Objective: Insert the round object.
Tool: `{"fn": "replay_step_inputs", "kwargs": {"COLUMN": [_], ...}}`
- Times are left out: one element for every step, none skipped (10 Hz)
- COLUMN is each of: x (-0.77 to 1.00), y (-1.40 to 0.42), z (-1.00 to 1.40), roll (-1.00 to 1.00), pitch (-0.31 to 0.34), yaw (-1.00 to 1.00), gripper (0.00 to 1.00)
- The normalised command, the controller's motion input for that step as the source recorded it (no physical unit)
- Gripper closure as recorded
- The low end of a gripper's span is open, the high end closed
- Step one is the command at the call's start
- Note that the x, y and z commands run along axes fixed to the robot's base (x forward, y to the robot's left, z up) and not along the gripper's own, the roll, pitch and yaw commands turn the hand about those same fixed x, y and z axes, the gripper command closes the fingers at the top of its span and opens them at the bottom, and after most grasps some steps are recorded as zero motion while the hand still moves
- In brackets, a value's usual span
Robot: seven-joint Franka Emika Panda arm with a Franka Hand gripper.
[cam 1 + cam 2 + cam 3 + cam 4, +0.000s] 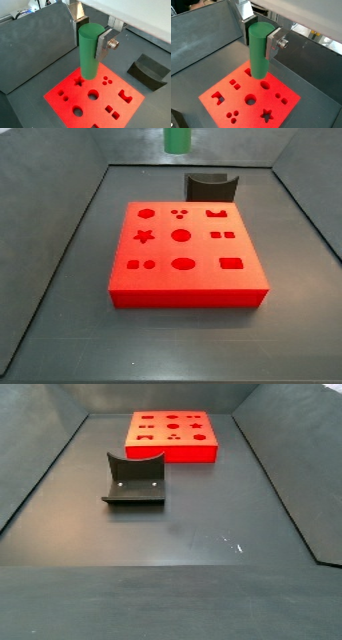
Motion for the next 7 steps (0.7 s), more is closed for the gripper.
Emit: {"fn": "replay_step_inputs", "kwargs": {"x": [0.17, 0.49, 0.29, 0.24, 0.25, 0.17, 0.1], "y": [0.02, 0.35, 0.4, 0.32, 0.11, 0.0, -0.09], "z": [-0.29, -0.46, -0.43, -0.62, -0.67, -0.31, -0.11], "roll": [0.04, 0.15, 0.21, 0.21, 0.13, -0.04, -0.07], "pitch": [0.0, 0.024, 0.006, 0.0, 0.0, -0.039, -0.051], "yaw": [0.0, 0.0, 0.09, 0.08, 0.06, 0.07, 0.0], "gripper": [1.0, 1.0, 1.0, 1.0, 1.0, 1.0, 1.0]}}
